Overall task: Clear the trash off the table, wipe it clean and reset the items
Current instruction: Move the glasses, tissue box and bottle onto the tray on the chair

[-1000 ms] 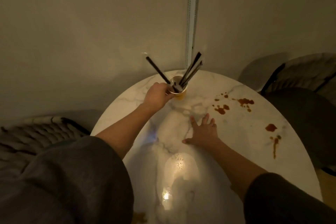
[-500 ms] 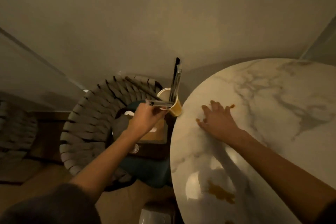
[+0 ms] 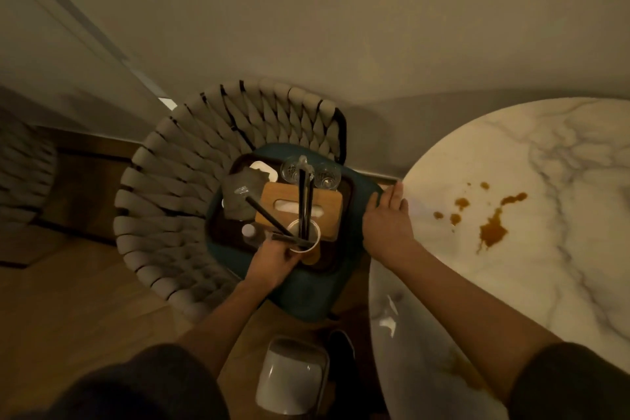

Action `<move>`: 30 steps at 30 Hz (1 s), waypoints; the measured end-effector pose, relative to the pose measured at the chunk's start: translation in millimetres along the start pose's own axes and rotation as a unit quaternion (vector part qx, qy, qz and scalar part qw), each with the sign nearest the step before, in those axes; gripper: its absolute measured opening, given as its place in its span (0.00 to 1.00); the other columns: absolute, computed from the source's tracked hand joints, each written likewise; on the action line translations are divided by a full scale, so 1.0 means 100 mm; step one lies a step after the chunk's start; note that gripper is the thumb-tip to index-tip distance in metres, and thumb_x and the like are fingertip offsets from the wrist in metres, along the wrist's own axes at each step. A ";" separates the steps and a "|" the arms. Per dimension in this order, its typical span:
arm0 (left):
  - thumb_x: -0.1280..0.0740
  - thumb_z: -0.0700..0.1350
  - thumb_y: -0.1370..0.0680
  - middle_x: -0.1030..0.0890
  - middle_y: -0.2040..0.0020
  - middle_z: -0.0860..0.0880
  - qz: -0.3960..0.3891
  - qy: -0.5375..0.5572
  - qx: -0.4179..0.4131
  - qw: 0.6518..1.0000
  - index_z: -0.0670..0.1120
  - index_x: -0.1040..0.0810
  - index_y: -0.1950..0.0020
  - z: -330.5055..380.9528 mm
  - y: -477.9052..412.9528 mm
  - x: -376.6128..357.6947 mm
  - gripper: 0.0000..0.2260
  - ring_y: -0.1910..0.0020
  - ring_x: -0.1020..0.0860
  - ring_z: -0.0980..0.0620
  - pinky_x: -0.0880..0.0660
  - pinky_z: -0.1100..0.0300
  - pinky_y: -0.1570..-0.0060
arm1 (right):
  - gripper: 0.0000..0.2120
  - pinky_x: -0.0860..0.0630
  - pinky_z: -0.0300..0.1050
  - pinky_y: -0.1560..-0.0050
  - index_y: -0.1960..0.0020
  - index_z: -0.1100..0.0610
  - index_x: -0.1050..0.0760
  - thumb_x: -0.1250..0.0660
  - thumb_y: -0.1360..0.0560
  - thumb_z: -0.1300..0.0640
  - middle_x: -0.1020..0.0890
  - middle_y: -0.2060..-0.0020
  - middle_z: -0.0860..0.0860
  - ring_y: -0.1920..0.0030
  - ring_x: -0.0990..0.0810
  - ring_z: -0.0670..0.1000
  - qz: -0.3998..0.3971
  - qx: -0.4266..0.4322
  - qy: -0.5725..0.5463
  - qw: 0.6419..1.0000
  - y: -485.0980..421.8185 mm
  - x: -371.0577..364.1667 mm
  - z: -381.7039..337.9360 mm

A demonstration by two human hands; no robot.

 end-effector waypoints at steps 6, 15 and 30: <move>0.30 0.45 0.23 0.19 0.41 0.45 0.029 0.101 0.057 0.993 0.43 0.20 0.40 -0.32 -0.09 -0.29 0.13 0.39 0.23 0.47 0.29 0.55 0.38 | 0.31 0.59 0.65 0.26 0.21 0.60 0.51 0.49 0.19 0.46 0.57 0.24 0.69 0.27 0.66 0.72 0.003 -0.021 0.062 0.998 0.00 -0.21 -0.08; 0.30 0.40 0.25 0.16 0.50 0.45 -0.054 0.043 0.055 0.996 0.44 0.19 0.44 -0.54 -0.22 -0.53 0.11 0.48 0.19 0.47 0.22 0.48 0.45 | 0.34 0.62 0.66 0.27 0.21 0.59 0.50 0.47 0.21 0.43 0.56 0.23 0.66 0.27 0.68 0.73 0.005 -0.035 0.087 0.996 -0.01 -0.24 -0.10; 0.30 0.39 0.24 0.18 0.46 0.53 -0.072 0.074 -0.009 0.995 0.45 0.20 0.39 -0.53 0.01 -0.15 0.13 0.46 0.21 0.58 0.25 0.67 0.44 | 0.36 0.62 0.68 0.26 0.21 0.58 0.54 0.46 0.21 0.42 0.60 0.23 0.66 0.27 0.69 0.70 -0.040 0.004 0.071 0.997 -0.07 -0.14 -0.19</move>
Point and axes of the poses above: each hand's wrist, its own y-axis away from the middle knuckle, its own x-axis out of the back of the hand, z = x × y, the point moved 2 cm from there along -y, towards the middle knuckle
